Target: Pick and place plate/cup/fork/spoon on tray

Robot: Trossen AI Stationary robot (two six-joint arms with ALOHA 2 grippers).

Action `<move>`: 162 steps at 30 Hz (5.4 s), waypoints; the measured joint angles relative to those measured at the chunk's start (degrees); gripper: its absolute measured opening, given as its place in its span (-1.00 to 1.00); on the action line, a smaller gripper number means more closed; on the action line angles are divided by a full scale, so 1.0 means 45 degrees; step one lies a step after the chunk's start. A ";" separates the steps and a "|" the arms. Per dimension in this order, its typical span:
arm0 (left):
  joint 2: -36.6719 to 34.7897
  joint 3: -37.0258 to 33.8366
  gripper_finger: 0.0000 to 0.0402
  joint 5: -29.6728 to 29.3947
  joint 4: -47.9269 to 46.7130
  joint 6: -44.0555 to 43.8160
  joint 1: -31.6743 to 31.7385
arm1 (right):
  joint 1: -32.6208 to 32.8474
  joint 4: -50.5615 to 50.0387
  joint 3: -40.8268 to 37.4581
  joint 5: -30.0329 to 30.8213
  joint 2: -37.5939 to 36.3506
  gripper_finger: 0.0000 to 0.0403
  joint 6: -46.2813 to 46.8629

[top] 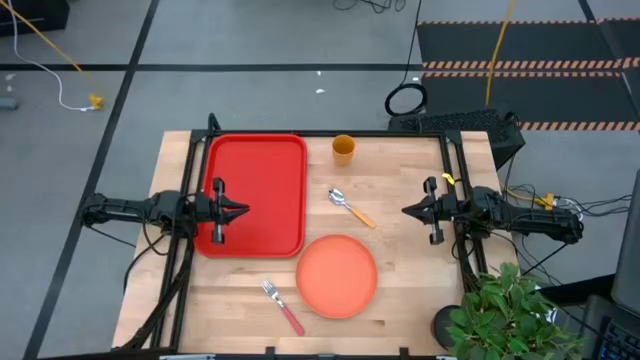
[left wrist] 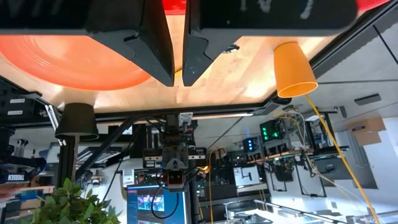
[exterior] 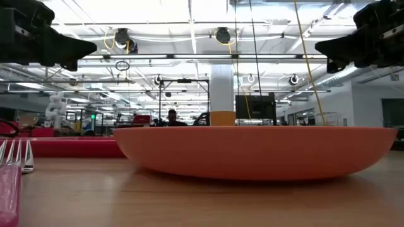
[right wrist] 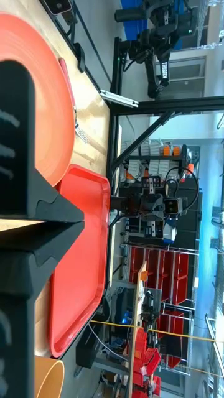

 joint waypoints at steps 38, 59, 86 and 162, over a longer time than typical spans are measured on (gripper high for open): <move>-0.0001 -0.0002 -0.81 0.0002 0.0000 0.0000 -0.0002 | 0.0004 -0.0001 0.0001 0.0000 -0.0001 -1.00 0.0005; 0.0000 -0.0002 -0.81 0.0003 0.0021 -0.0005 0.0001 | 0.0002 0.0777 0.0000 0.0328 -0.0001 -1.00 0.0532; -0.0005 -0.0002 -0.81 -0.0002 0.0093 0.0019 -0.0003 | 0.0004 0.3618 0.4913 0.2084 0.5993 -1.00 0.3215; 1.4853 1.0893 -0.81 0.0129 -0.4883 0.0644 0.0120 | -0.3714 -0.5364 1.4392 0.3662 1.8243 -1.00 -0.2237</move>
